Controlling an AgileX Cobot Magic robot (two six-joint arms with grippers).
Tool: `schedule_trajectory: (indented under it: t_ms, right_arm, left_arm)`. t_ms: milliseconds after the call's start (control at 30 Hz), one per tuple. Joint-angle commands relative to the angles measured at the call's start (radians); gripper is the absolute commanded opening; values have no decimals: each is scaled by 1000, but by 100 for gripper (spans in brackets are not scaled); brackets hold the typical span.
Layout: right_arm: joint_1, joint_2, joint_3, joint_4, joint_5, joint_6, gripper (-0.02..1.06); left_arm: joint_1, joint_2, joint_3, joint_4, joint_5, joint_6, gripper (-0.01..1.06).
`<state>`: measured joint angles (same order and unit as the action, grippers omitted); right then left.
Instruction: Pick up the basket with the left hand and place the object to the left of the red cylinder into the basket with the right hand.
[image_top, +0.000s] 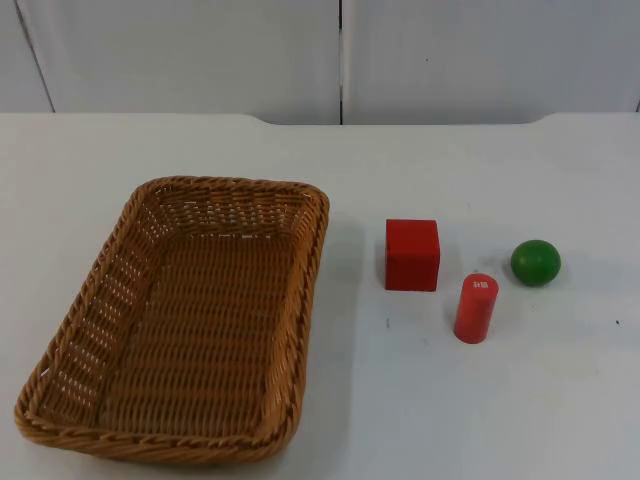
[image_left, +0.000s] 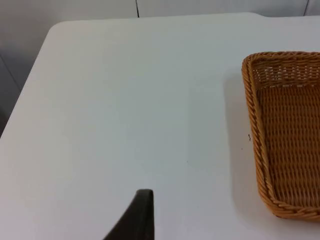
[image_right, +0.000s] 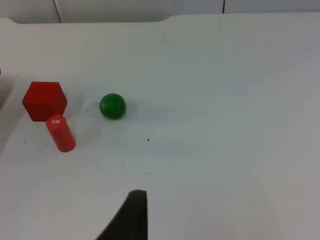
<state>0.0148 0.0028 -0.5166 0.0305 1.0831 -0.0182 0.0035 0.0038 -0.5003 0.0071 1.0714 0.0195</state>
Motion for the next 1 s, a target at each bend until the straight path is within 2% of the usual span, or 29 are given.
schedule_trajectory:
  t_ms: [0, 967]
  right_arm:
    - [-6, -3, 2, -19, -5, 2, 105]
    - [-6, -3, 2, -20, -5, 7, 105]
  left_arm:
    - [-3, -4, 4, 5, 3, -7, 105]
    - [-4, -4, 4, 5, 3, -7, 105]
